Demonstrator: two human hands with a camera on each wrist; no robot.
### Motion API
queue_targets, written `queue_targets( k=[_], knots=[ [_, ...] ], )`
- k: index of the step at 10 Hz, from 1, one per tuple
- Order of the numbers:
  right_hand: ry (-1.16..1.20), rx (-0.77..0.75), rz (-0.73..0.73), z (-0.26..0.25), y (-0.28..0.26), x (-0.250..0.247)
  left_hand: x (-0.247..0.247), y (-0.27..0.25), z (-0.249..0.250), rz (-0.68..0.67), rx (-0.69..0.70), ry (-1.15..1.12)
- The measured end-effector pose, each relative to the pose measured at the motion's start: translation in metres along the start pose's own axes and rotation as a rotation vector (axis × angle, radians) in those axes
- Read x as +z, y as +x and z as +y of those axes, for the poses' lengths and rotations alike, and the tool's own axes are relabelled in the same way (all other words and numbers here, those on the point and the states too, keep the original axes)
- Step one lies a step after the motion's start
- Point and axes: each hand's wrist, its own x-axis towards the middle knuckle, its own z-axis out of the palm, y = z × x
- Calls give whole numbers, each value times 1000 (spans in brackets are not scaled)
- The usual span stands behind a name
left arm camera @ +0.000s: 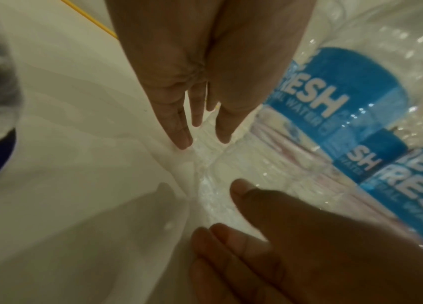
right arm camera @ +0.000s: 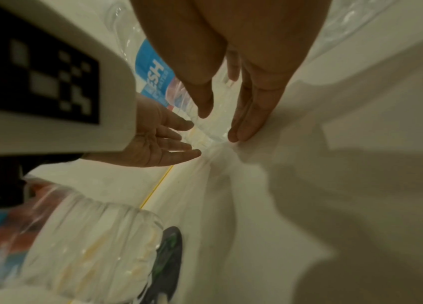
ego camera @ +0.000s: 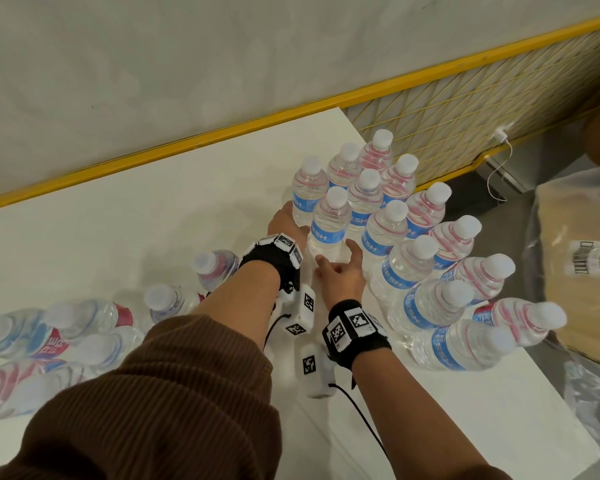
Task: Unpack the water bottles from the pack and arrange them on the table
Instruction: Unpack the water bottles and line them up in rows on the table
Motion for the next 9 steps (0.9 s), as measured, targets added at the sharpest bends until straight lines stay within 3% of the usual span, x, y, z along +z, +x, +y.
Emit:
queue_targets(
  k=[1,4,6,7,9],
  knots=[
    [-74,-3,-71,1,-14,-11,-4,-9,7,-32,-95,140],
    [-565,-217,-467,-8,-102,-37,-47,-74,54,-117,34,201],
    [-572,-382,-624,-7,-149,-22,-95,-115,52,21,138,207],
    [-502,-459,-671,-15,-171,-6,-115,-133,36,85,149,272],
    [-447,-412,-553,-23,-193,-3,-125,-150,0,45,155,338]
  ],
)
